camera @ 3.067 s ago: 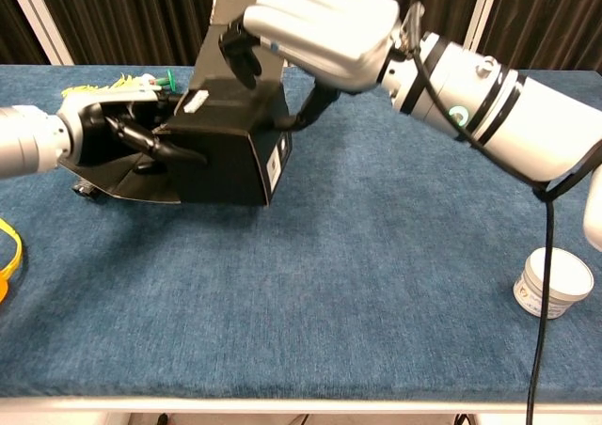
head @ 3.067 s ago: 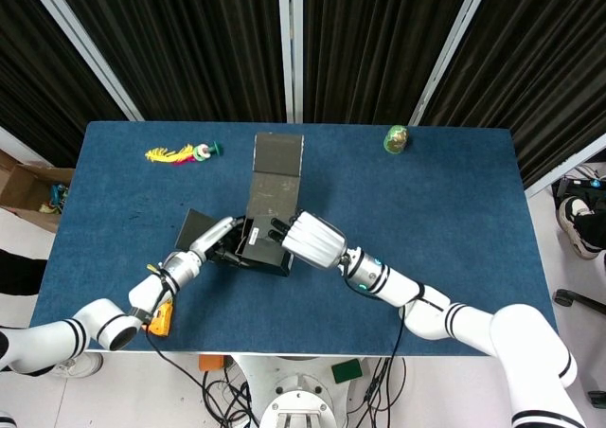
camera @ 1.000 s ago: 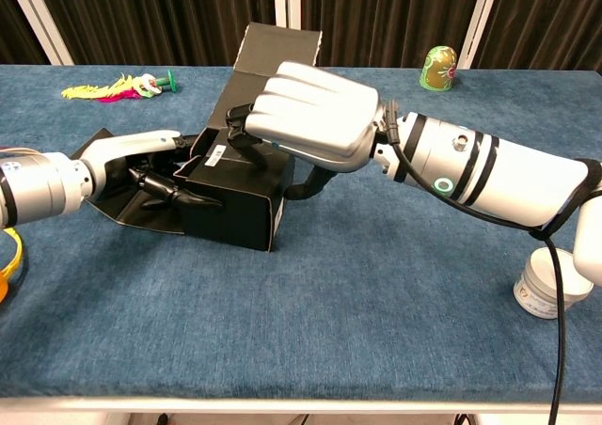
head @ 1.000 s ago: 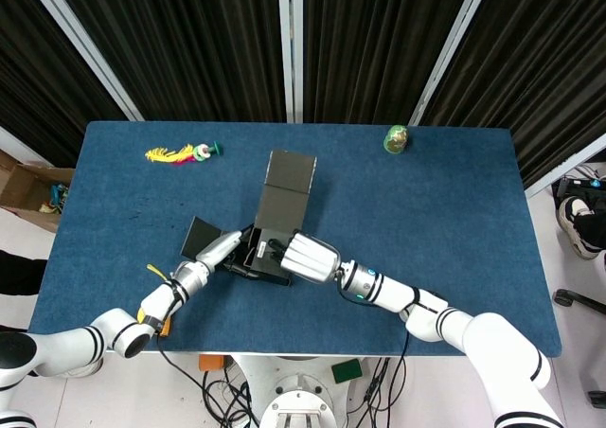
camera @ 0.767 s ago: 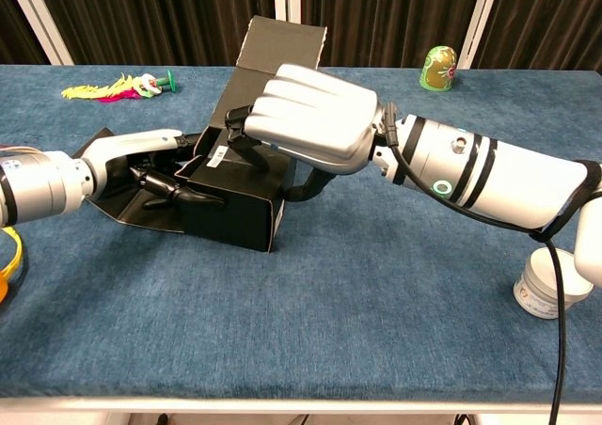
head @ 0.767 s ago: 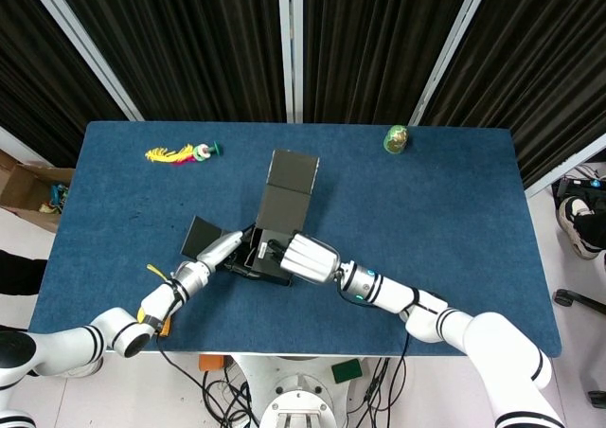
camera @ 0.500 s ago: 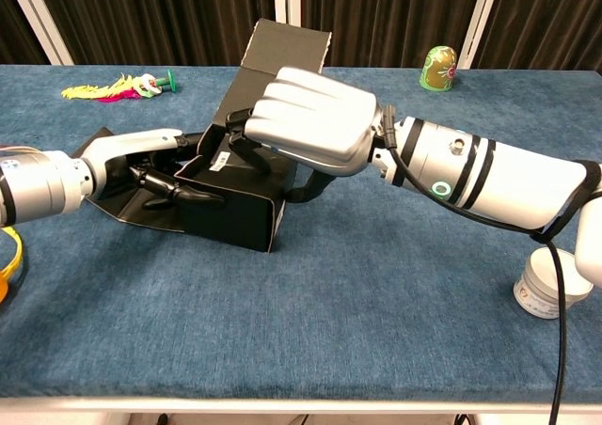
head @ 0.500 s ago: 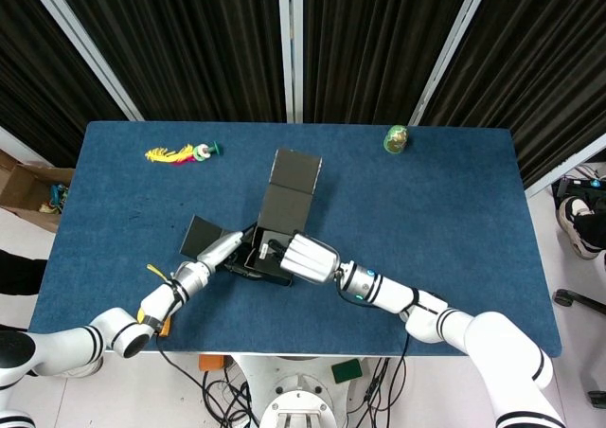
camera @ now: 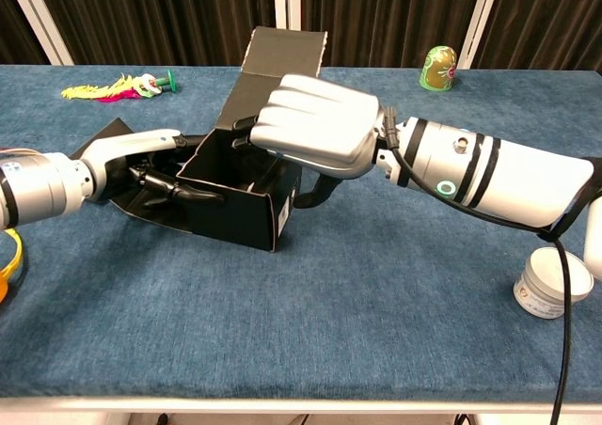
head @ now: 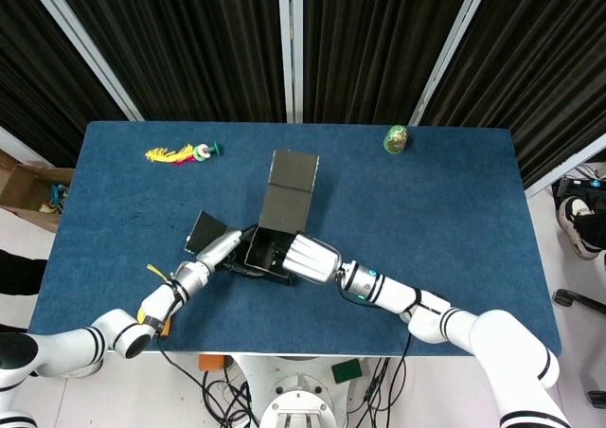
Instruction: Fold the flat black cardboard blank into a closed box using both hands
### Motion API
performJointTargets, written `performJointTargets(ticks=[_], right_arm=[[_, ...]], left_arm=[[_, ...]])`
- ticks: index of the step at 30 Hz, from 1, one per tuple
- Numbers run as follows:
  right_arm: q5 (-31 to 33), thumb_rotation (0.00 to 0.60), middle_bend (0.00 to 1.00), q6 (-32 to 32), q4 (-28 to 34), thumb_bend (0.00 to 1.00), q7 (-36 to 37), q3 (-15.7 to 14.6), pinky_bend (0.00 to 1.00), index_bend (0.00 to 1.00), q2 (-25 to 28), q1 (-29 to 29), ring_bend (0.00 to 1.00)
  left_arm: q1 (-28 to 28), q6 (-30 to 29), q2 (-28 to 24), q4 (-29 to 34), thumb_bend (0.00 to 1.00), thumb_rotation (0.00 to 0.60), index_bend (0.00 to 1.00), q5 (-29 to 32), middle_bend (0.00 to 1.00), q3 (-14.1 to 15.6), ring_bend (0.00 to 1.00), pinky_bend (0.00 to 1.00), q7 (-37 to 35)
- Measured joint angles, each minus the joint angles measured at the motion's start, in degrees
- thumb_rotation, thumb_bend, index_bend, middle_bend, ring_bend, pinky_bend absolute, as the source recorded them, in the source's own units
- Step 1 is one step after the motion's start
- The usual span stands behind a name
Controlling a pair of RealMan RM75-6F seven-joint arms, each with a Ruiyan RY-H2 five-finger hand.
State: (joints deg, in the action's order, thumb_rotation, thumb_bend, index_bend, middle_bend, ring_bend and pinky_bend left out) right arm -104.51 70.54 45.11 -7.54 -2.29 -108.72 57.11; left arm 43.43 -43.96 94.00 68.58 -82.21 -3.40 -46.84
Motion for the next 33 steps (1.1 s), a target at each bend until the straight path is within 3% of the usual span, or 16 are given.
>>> performJointTargets(ticks=[21,33], right_arm=[[1.73,0.600,0.39,-0.04,5.42,0.05,-3.37,1.03,0.94,0.49,2.99,-2.67,0.89],[2.76,0.600,0.39,-3.96,6.57,0.05,-4.17,1.18,0.94,0.48,2.95,-2.68,0.89]], left_arm=[[-2.46,-5.98,4.58,-3.15,0.01,0.489,0.51,0.91,0.48,-1.27,0.63,0.89,8.14],[-2.38,-4.87,5.32,-3.77,0.01,0.491,0.52,1.46,0.52,-1.66,0.64,0.89,8.99]])
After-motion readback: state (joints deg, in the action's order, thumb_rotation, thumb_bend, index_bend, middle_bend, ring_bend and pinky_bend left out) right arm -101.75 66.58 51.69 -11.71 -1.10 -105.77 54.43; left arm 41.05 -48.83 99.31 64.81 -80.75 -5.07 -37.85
